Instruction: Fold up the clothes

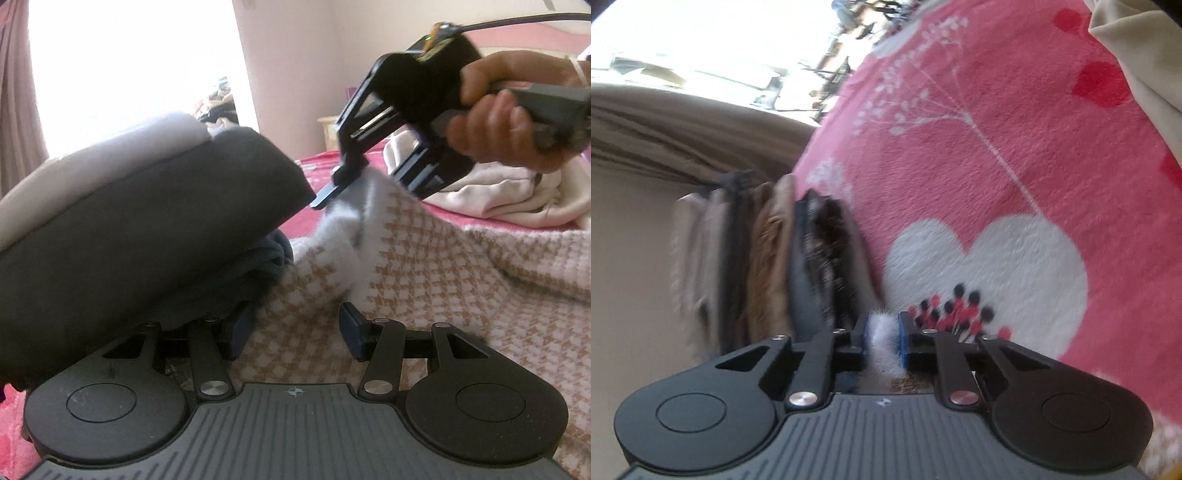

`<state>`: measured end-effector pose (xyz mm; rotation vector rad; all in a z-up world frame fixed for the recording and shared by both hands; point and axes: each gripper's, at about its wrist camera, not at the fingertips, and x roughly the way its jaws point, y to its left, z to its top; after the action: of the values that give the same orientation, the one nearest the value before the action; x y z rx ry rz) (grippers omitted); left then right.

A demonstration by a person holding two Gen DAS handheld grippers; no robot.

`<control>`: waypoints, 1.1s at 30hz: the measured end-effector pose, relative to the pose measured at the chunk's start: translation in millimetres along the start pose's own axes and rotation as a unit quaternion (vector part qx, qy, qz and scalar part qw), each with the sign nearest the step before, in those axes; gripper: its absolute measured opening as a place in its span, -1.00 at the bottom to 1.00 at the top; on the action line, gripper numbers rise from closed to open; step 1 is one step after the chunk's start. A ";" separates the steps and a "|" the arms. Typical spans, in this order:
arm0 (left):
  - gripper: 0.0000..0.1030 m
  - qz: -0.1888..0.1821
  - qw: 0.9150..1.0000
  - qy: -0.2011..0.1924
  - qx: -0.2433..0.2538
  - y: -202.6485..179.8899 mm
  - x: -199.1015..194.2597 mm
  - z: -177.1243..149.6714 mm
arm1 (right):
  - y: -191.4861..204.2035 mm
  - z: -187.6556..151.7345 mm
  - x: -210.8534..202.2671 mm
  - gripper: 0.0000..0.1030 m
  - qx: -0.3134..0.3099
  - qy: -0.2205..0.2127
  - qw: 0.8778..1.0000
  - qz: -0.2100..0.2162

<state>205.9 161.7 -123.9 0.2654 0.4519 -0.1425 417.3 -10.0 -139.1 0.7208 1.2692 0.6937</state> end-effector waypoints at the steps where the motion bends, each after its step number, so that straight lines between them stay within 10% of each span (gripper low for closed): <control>1: -0.01 -0.001 1.000 -0.007 0.008 -1.6 -2.6 0.6 | 1.6 -4.2 -4.9 -0.72 -0.007 0.002 1.000 0.008; 7: -0.03 -0.002 0.991 -0.064 0.119 -26.3 -24.3 2.5 | 20.8 -31.0 -31.9 -0.76 -0.105 0.002 0.994 0.026; 12: -0.63 -0.021 0.982 -0.084 0.165 -32.0 -46.4 -0.2 | 34.7 -59.4 -51.7 -0.76 -0.207 -0.006 0.978 0.027; 25: -0.91 -0.058 0.970 -0.063 0.228 -46.1 -83.7 -28.1 | 36.2 -144.2 -64.0 -0.38 -0.443 -0.003 0.890 -0.110; 33: -0.92 -0.073 0.967 -0.049 0.239 -53.4 -79.3 -35.1 | 50.3 -132.7 -92.6 -0.32 -0.356 -0.068 0.928 -0.086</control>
<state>110.5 126.7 -130.5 0.6963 0.3330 -0.4101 268.4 -41.0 -64.4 0.0546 0.8448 0.8707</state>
